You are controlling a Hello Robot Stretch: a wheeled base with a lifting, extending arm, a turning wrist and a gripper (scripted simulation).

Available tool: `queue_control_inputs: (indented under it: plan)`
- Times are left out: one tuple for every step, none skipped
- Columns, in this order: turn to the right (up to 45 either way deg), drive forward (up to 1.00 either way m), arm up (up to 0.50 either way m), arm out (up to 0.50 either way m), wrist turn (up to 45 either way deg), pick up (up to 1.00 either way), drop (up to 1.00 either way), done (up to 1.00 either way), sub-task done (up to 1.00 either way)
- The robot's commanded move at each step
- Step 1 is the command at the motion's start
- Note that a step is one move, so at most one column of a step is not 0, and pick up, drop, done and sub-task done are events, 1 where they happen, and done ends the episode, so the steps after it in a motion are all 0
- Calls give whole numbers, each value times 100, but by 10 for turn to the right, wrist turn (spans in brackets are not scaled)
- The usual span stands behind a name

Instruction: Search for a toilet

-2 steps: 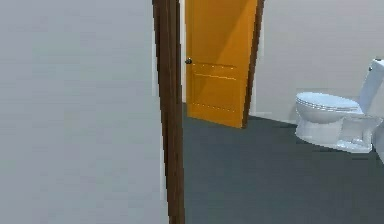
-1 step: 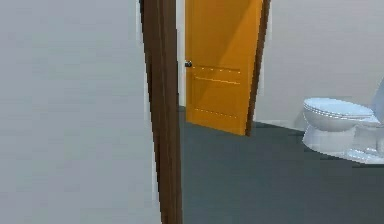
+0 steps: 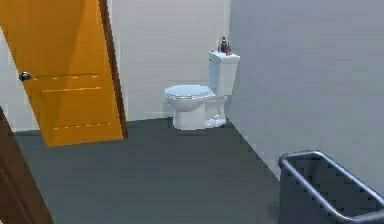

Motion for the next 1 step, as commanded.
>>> queue_control_inputs:
  plan:
    - [0,100,0,0,0,0,0,0,0]
